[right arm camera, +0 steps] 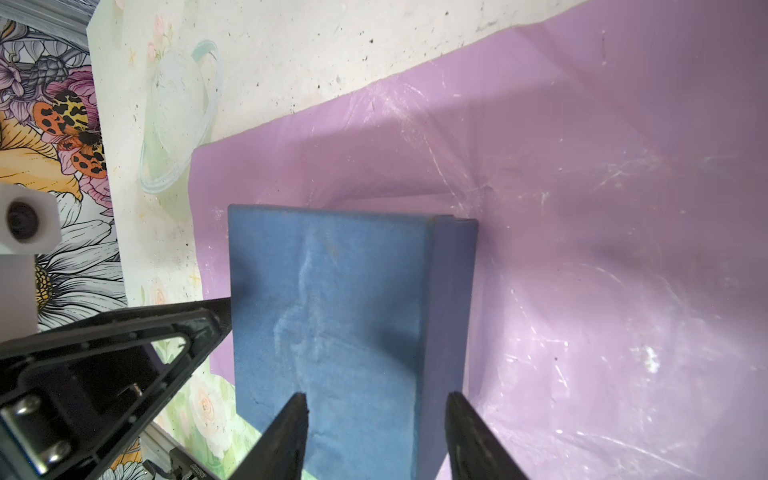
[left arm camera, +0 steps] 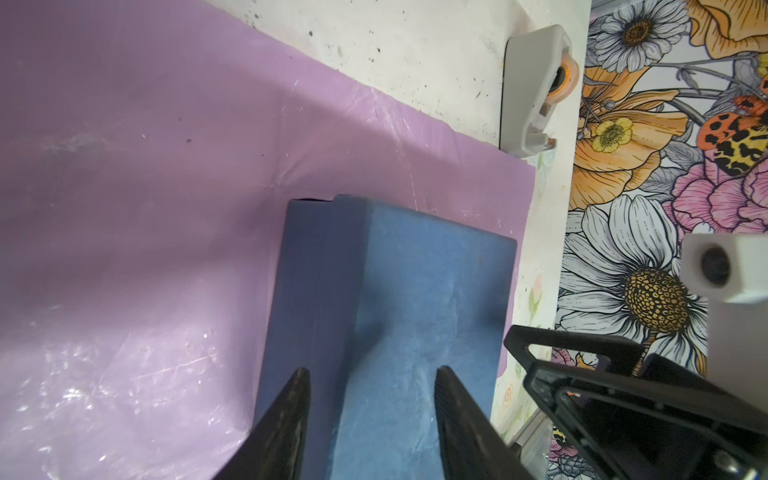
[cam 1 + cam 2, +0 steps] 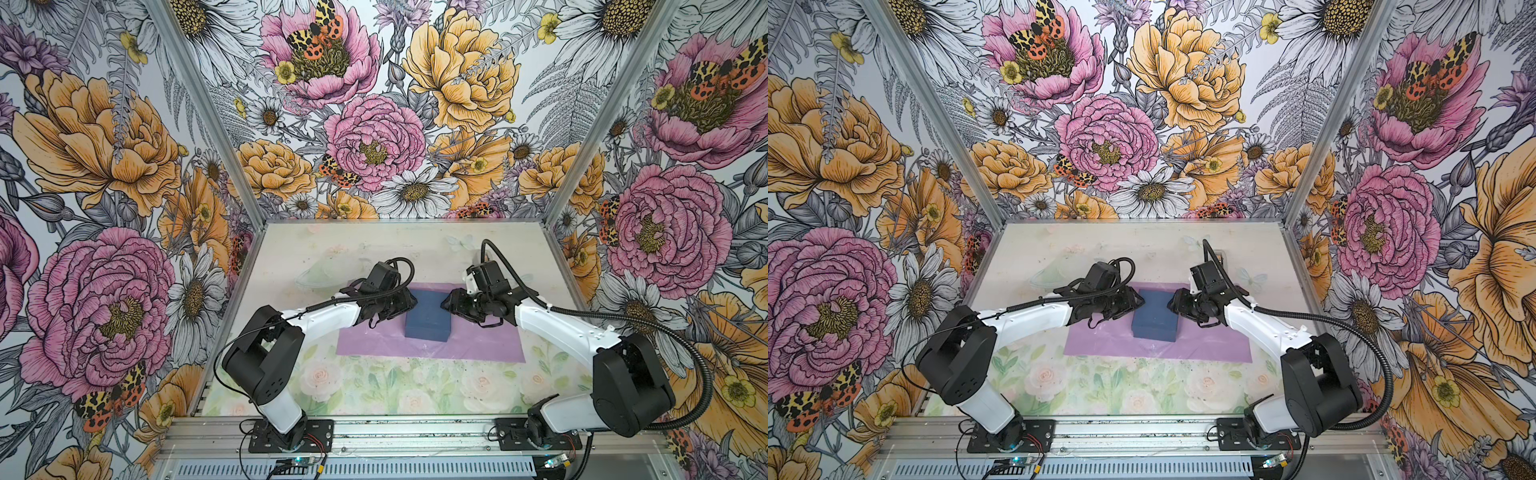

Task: Wrap the gift box in paper
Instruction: 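Carry the blue box with both grippers onto the lavender paper's center, then open the right gripper and draw it back from the box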

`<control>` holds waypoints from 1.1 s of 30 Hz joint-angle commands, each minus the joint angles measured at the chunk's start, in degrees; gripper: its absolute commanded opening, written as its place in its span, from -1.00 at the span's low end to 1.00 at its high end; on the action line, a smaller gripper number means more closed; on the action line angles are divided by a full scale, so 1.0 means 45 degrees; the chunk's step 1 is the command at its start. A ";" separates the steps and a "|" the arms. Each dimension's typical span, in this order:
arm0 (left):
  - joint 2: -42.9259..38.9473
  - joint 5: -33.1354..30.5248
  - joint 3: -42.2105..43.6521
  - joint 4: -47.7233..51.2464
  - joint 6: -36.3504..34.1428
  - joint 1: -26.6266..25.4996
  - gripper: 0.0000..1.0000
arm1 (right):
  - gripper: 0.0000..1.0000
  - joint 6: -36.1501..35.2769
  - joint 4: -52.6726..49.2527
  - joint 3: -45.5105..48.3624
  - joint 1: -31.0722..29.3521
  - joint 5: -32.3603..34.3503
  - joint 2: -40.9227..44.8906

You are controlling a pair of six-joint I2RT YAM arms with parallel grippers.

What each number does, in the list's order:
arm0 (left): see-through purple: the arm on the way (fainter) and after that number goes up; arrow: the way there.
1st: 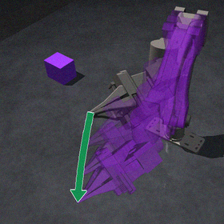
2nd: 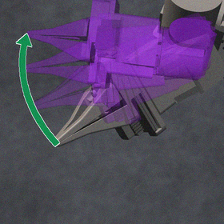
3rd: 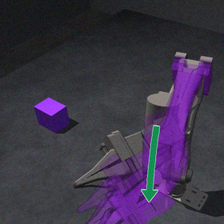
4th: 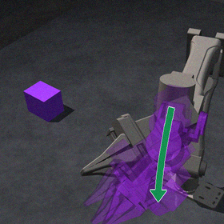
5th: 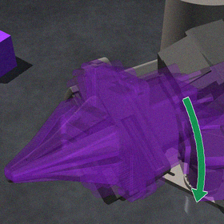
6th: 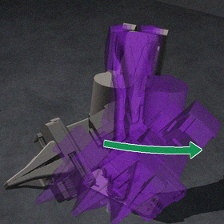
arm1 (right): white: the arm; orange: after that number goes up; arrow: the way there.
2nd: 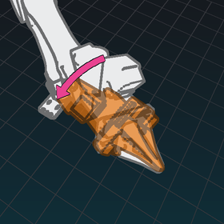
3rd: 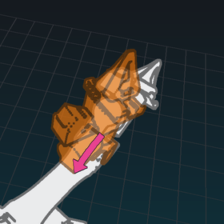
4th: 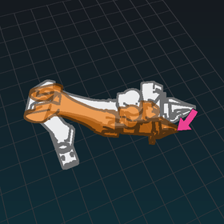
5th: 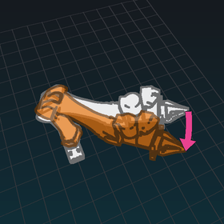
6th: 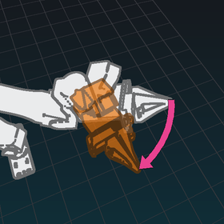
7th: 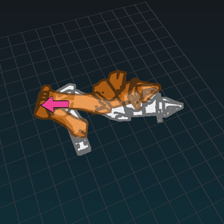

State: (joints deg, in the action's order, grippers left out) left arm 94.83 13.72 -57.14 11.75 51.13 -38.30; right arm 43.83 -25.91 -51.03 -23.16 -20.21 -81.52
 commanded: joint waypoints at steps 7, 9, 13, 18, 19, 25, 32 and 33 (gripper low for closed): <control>-0.1168 0.0232 0.1110 -0.0775 0.0579 -0.0072 0.24 | 0.20 -0.0093 0.0114 0.1237 0.1758 -0.1588 0.1028; -0.1229 0.0409 0.1453 -0.1170 0.0786 -0.0066 0.25 | 0.15 -0.0044 0.0111 0.1744 0.2047 -0.1759 0.1154; -0.1302 0.0603 0.1673 -0.1283 0.0912 -0.0112 0.25 | -0.03 0.0236 0.0114 0.2437 0.2163 -0.1759 0.1102; -0.1506 0.0631 0.1965 -0.1438 0.1055 -0.0161 0.25 | -0.17 0.0393 0.0114 0.2990 0.2270 -0.1103 0.0945; -0.1514 0.0640 0.1995 -0.1476 0.1078 -0.0169 0.25 | -0.19 0.0392 0.0114 0.3043 0.2309 -0.1077 0.0804; -0.1520 0.0694 0.2162 -0.1569 0.1179 -0.0303 0.22 | -0.25 0.0369 0.0056 0.3236 0.2324 -0.0828 0.0575; -0.1498 0.0800 0.2151 -0.1701 0.1198 -0.0420 0.21 | -0.29 0.0305 0.0016 0.3414 0.2314 -0.0724 0.0341; -0.1449 0.0865 0.2151 -0.1794 0.1204 -0.0438 0.21 | -0.29 0.0291 0.0015 0.3442 0.2329 -0.0689 0.0323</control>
State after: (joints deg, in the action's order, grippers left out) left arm 89.34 16.23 -47.99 5.87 55.81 -39.62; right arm 45.36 -25.96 -36.14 -13.04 -24.86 -79.44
